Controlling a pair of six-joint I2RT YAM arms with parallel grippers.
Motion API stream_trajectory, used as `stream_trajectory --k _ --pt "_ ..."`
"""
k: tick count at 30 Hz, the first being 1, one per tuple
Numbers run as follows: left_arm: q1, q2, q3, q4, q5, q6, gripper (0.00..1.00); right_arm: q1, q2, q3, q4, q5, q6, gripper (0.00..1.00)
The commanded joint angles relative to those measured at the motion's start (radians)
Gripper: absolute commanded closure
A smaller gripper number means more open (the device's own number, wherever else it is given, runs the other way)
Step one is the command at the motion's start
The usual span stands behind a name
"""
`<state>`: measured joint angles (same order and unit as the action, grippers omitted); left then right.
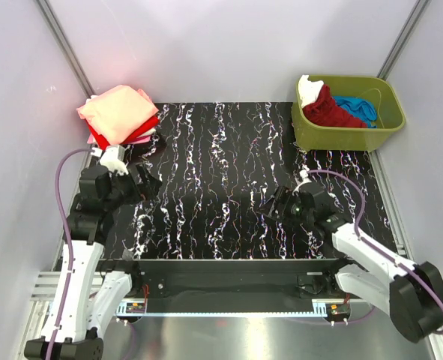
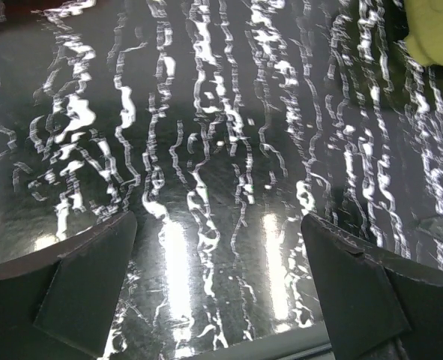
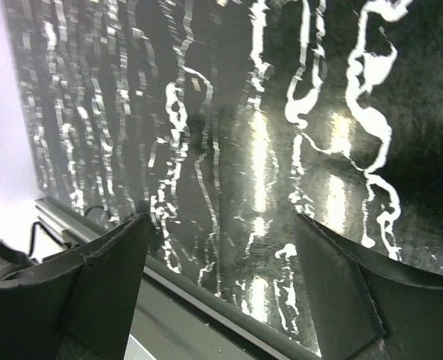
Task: Fold and stack the t-shirts
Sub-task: Grab the tshirt from the pile
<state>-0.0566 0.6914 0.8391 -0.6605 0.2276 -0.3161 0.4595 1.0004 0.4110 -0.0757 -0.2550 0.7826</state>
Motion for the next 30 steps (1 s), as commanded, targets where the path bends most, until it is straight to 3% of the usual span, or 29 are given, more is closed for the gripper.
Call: stream_trajectory --k 1,3,6,8,9,14,18,25,30 --pt "-0.005 0.033 0.057 0.019 0.136 0.025 0.01 -0.008 -0.074 0.003 -0.001 -0.019 -0.016 0.15" --pt "-0.005 0.013 0.037 0.035 0.162 0.023 0.01 -0.008 -0.110 0.062 -0.044 -0.009 -0.046 0.16" --pt "-0.005 -0.018 0.021 0.027 0.063 0.020 0.01 -0.007 -0.137 0.241 -0.165 0.104 -0.123 0.13" --pt "-0.005 -0.045 0.015 0.042 0.065 0.012 0.01 -0.008 -0.125 0.357 -0.238 0.212 -0.189 0.06" --pt "-0.005 -0.053 0.000 0.053 0.058 0.005 0.01 -0.010 -0.090 0.484 -0.265 0.250 -0.239 0.00" --pt "-0.005 -0.007 0.009 0.026 0.042 0.005 0.01 -0.057 0.124 0.862 -0.404 0.558 -0.405 0.00" --pt "-0.005 0.000 0.009 0.025 0.039 0.005 0.01 -0.292 0.401 1.205 -0.525 0.467 -0.362 0.00" --pt "-0.005 -0.024 0.003 0.032 0.024 0.000 0.01 -0.424 0.783 1.564 -0.656 0.380 -0.372 0.02" --pt "-0.005 -0.023 0.002 0.035 0.029 0.000 0.01 -0.547 1.001 1.745 -0.676 0.277 -0.322 0.18"
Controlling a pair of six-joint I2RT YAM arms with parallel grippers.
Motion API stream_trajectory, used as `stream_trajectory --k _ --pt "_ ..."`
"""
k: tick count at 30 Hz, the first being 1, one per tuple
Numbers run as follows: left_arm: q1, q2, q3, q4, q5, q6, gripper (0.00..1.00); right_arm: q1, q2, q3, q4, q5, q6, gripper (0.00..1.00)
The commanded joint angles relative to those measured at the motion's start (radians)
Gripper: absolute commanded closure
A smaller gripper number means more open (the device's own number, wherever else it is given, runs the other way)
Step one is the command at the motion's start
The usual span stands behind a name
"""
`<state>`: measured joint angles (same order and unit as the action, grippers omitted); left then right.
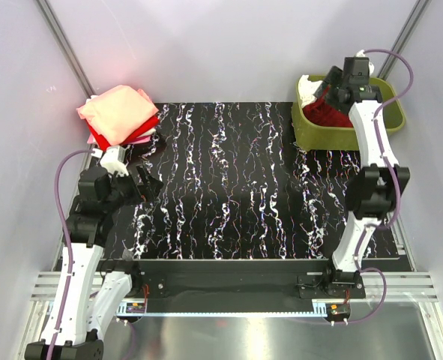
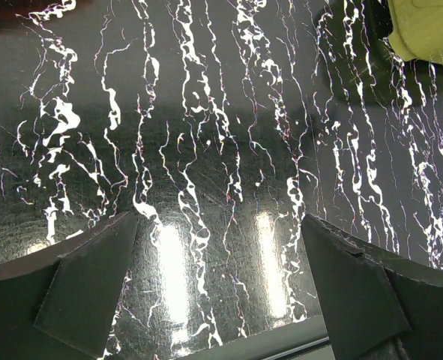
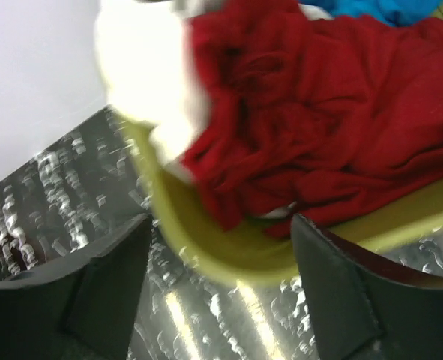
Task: Fold and stack the t-shirts
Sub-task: Grab the tshirt from the pile
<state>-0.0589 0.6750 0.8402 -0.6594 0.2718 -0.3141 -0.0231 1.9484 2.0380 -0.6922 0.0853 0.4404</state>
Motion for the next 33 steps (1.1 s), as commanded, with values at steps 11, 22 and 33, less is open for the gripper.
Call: stream_trajectory --k 11,22,33 --pt "-0.002 -0.003 -0.003 0.041 -0.009 -0.005 0.01 -0.107 0.225 0.208 0.002 -0.197 0.053 0.38" --pt "-0.002 0.001 -0.004 0.041 -0.008 -0.005 0.01 -0.107 0.325 0.252 0.059 -0.260 0.087 0.39" --pt "0.001 0.006 -0.007 0.044 0.001 -0.008 0.01 -0.107 0.397 0.335 0.054 -0.242 0.081 0.88"
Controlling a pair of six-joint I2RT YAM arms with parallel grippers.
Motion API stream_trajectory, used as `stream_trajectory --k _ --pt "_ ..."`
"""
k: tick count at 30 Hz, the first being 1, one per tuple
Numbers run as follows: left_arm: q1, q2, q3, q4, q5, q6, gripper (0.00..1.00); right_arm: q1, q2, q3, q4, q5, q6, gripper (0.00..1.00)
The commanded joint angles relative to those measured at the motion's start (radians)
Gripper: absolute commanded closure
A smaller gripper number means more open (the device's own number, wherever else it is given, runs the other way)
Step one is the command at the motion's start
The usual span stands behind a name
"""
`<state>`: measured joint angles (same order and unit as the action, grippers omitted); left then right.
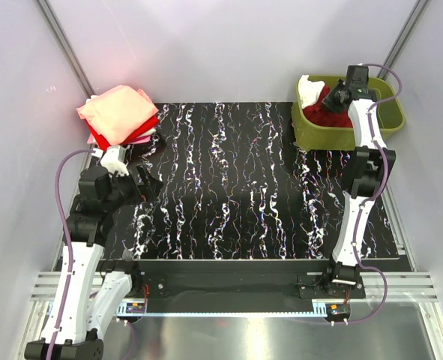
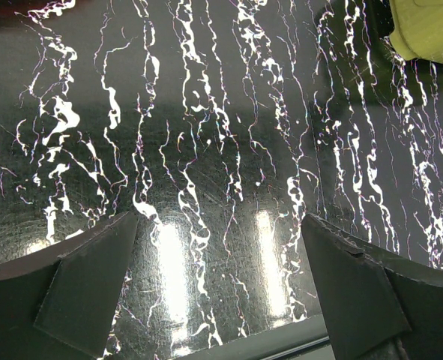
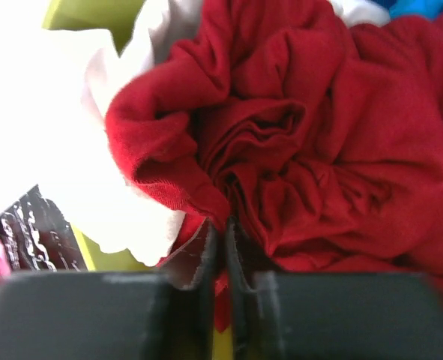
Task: Fold and stack the t-shirts
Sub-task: Grab the tshirt from the pile, then move the tshirt to the center of the board
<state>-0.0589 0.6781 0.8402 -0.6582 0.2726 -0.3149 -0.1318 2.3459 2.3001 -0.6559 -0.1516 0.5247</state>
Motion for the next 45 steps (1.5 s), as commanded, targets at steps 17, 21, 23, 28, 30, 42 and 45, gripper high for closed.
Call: stream_trajectory --k 17,21,23,28,30,42,45 --pt "0.011 -0.005 -0.010 0.049 0.005 -0.009 0.01 0.125 -0.473 0.237 -0.019 -0.311 -0.078 1.00" --pt "0.011 -0.003 -0.010 0.045 -0.006 -0.009 0.01 0.247 -0.496 0.317 0.114 -0.601 0.042 1.00" --pt "0.011 -0.003 -0.009 0.045 -0.013 -0.007 0.01 0.258 -0.510 0.257 0.349 -0.783 0.249 1.00" --pt "0.011 -0.006 -0.007 0.039 -0.030 -0.009 0.01 0.255 -0.586 0.158 0.327 -0.712 0.244 1.00" --pt "0.011 -0.006 -0.007 0.039 -0.038 -0.010 0.01 0.224 -0.625 0.098 0.225 -0.591 0.183 1.00" --pt "0.010 0.001 -0.006 0.032 -0.055 -0.012 0.01 0.026 -0.982 -1.072 0.025 -0.109 0.178 0.10" --pt "0.010 0.011 -0.006 0.028 -0.058 -0.010 0.01 0.024 -1.053 -1.185 0.033 -0.118 0.159 0.10"
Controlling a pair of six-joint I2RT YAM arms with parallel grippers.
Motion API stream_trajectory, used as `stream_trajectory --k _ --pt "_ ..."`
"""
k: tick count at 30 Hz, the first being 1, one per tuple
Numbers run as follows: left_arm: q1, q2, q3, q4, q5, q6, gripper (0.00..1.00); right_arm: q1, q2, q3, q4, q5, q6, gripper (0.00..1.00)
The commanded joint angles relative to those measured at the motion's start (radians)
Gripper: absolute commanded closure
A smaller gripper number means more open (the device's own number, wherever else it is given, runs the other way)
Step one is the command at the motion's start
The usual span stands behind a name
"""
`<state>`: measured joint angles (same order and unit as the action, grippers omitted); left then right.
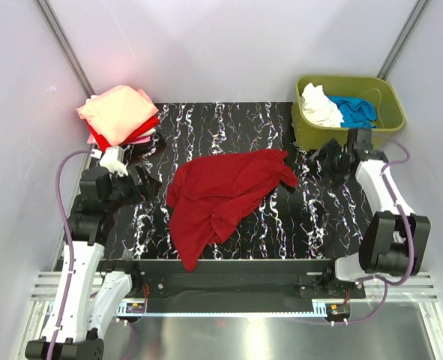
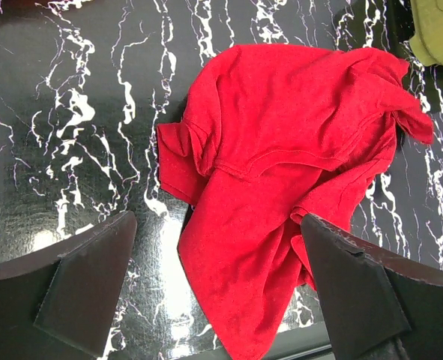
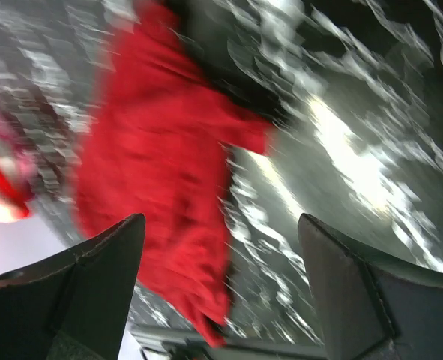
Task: Fold and stack the t-shirts
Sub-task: Move the tshirt to the center of the board, then flatten the tshirt out
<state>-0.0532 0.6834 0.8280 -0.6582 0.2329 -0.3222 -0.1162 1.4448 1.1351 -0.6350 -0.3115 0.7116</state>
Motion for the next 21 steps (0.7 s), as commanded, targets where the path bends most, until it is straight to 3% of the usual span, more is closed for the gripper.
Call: stream_trajectory --k 1,5,8,13,17,21 --pt "0.004 0.007 0.005 0.028 -0.018 -0.005 0.01 0.009 -0.191 -0.055 0.020 0.025 -0.029 0.10" --pt "0.001 0.008 -0.004 0.043 0.014 -0.003 0.01 0.023 -0.280 -0.144 0.060 -0.073 -0.029 0.10" --pt "-0.017 0.015 -0.007 0.045 0.019 -0.005 0.01 0.110 -0.322 -0.231 0.110 -0.078 -0.018 0.13" --pt "-0.036 0.036 -0.006 0.043 0.026 -0.002 0.03 0.518 -0.233 -0.282 0.202 0.026 0.034 0.22" --pt "-0.039 0.034 -0.006 0.043 0.028 0.000 0.03 0.740 -0.086 -0.192 0.163 0.141 0.040 0.25" --pt "-0.039 0.033 -0.006 0.042 0.025 0.000 0.03 0.829 0.034 -0.170 0.184 0.149 0.101 0.35"
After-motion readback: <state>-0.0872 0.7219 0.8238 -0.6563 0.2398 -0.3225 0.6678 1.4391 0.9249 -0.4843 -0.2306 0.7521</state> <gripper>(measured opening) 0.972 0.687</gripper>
